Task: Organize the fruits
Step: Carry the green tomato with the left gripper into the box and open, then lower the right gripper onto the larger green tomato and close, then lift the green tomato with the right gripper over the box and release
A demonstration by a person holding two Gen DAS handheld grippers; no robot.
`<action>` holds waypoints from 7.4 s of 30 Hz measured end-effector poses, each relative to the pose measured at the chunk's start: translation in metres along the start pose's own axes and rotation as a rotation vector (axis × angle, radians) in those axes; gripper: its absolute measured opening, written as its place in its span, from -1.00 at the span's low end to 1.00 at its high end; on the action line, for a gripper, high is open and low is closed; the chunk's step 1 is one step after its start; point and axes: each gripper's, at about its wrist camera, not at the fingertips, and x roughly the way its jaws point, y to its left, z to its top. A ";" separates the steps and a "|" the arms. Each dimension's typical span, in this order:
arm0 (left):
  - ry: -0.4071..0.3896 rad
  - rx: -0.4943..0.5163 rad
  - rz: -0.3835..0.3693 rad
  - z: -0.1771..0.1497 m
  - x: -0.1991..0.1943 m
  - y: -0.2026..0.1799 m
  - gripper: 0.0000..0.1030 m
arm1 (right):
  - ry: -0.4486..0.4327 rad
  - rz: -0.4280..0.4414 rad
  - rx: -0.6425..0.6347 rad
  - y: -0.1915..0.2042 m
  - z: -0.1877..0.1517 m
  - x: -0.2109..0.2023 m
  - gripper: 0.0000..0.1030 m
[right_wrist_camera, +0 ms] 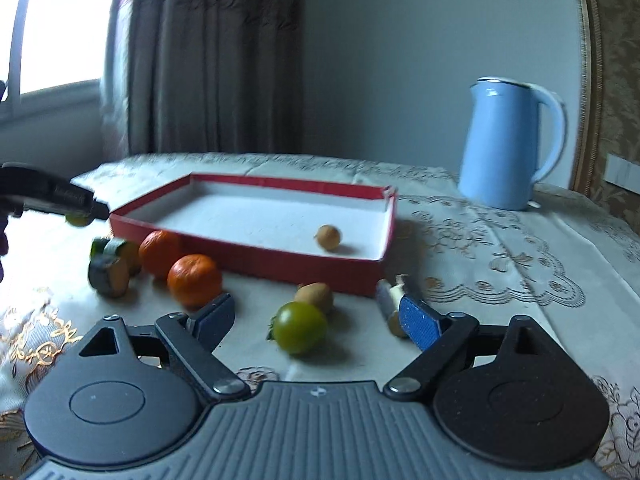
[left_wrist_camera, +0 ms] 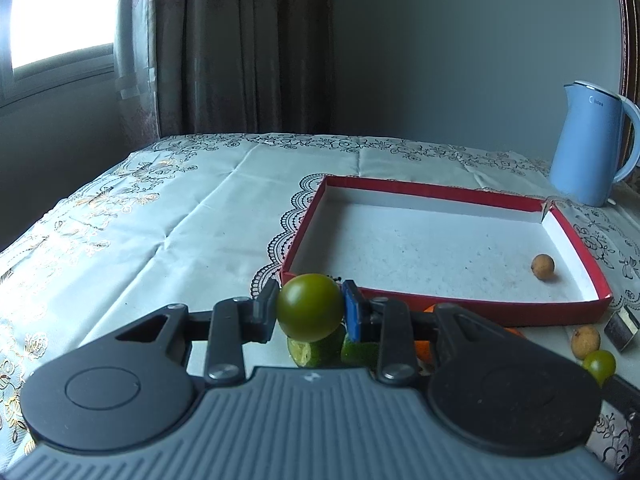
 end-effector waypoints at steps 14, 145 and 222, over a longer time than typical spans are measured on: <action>-0.036 0.039 0.015 0.023 0.004 -0.021 -0.41 | -0.034 0.017 0.058 -0.005 -0.001 -0.002 0.57; 0.031 0.031 -0.139 -0.052 -0.011 0.015 1.00 | -0.087 0.033 0.014 -0.006 0.065 0.020 -0.34; -0.087 0.125 -0.064 -0.057 -0.029 -0.006 1.00 | 0.001 0.050 0.095 -0.026 0.090 0.135 -0.06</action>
